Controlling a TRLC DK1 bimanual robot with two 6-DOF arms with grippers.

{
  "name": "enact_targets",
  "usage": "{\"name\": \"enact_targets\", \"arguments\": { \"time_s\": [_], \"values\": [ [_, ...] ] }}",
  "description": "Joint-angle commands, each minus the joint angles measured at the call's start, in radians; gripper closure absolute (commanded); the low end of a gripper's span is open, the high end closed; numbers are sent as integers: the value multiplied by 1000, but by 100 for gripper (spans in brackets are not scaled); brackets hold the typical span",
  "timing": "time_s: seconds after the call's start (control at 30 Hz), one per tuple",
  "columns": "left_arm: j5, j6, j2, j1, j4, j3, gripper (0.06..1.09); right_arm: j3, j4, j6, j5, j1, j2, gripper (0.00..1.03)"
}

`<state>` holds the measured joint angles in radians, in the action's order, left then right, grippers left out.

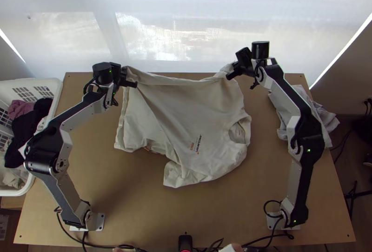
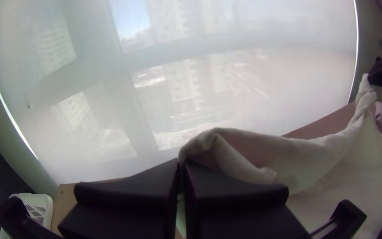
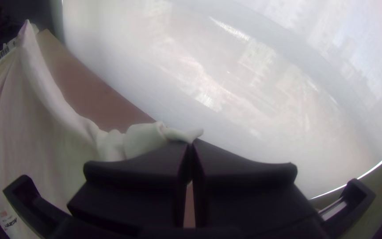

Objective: Fold the t-shirt

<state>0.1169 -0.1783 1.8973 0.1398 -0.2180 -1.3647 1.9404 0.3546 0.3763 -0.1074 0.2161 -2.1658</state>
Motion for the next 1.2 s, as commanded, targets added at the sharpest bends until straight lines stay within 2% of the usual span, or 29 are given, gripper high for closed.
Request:
{"name": "enact_targets", "arguments": {
  "time_s": [0.0, 0.1, 0.13, 0.17, 0.27, 0.3, 0.33, 0.4, 0.5, 0.7, 0.87, 1.03, 1.17],
  "values": [
    [30, 7, 149, -22, -27, -102, 105, 137, 0, -11, 52, 20, -137, 100],
    [30, 2, 192, -14, -18, -131, 105, 167, 0, -39, 60, 23, -170, 98],
    [29, 2, 198, -8, -9, -137, 102, 169, 0, -48, 63, 26, -173, 91],
    [29, 7, 198, -3, 2, -139, 93, 167, 0, -51, 66, 29, -173, 82],
    [13, 31, 172, 18, 98, -136, 55, 155, 1, -68, 68, 37, -167, 35],
    [3, 37, 155, 23, 137, -132, 45, 152, 4, -68, 68, 37, -163, 16],
    [-10, 53, 134, 26, 169, -122, 37, 143, 11, -68, 66, 37, -150, 3],
    [-51, 68, 78, 27, 244, -102, 22, 114, 12, -74, 66, 35, -114, 4],
    [-128, 88, -49, 23, 384, -73, 13, 52, 14, -99, 66, 28, -31, 4],
    [-240, 96, -363, -23, 695, 24, 13, -124, 80, -102, 64, 26, 195, 4],
    [-283, 45, -526, -91, 1086, 46, 13, -268, 152, -96, 64, 29, 396, 4],
    [-283, -36, -678, -121, 1135, 199, 13, -342, 193, -99, 63, -1, 532, 4],
    [-281, -41, -698, -123, 1134, 271, 13, -350, 211, -88, 61, -6, 551, 4]
  ]
}}
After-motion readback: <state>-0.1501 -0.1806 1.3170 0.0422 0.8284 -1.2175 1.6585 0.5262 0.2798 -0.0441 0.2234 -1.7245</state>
